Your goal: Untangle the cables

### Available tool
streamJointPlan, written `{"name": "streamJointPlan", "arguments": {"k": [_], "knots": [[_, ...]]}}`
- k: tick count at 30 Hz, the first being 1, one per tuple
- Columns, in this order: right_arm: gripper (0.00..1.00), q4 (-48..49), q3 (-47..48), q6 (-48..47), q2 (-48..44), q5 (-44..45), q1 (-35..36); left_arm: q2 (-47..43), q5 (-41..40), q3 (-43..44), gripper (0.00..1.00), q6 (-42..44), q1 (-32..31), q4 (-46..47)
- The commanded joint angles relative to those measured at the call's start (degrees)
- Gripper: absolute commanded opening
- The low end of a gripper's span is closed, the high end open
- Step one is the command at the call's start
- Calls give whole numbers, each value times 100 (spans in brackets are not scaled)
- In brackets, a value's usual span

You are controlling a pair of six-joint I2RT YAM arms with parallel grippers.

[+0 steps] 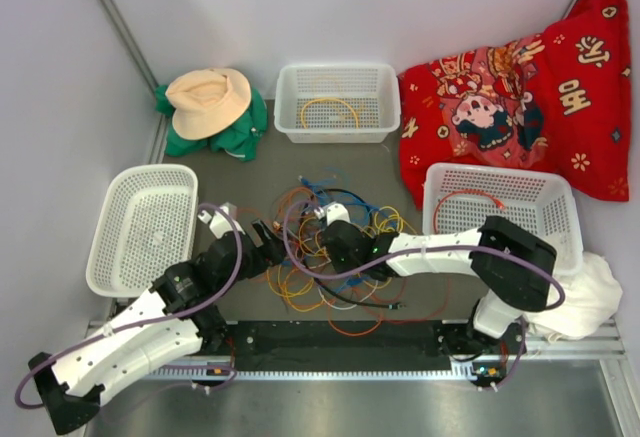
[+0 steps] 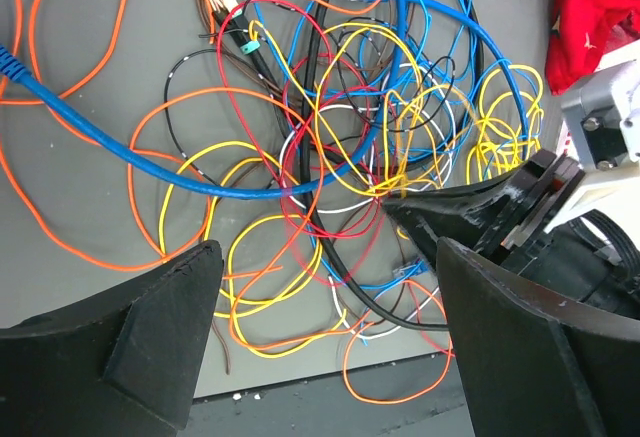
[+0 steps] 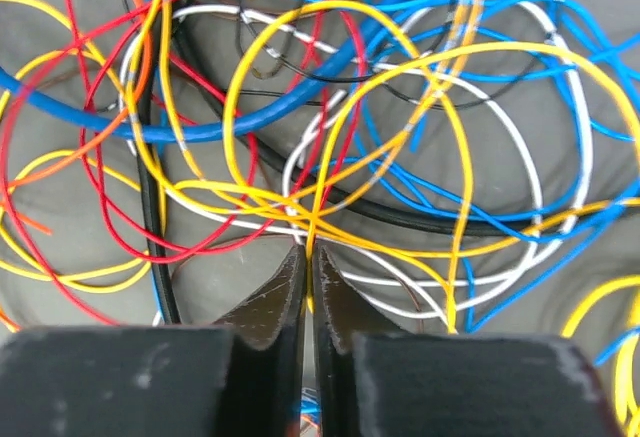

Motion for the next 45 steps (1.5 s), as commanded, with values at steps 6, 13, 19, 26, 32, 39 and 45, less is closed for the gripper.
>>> {"name": "streamJointPlan", "arguments": {"k": [6, 13, 19, 26, 32, 39, 45], "knots": [[0, -1200, 527, -278, -1834, 846, 147, -125, -231, 214, 91, 165, 11, 1], [0, -2949, 2282, -717, -3084, 943, 200, -169, -618, 724, 91, 912, 11, 659], [0, -3741, 3575, -876, -3216, 917, 200, 7, 239, 778, 93, 1886, 11, 2468], [0, -3864, 4411, -1078, -3076, 1022, 200, 682, 980, 768, 93, 1880, 2, 3517], [0, -4251, 5747, -1114, -2576, 723, 200, 1044, 1797, -1, 99, 1888, 11, 5669], [0, -4506, 6433, -736, -2364, 346, 200, 1738, 2440, -585, 99, 2704, -323, 8060], [0, -4612, 6548, -560, -2329, 266, 200, 2125, 2528, -374, 99, 2952, -455, 8430]]}}
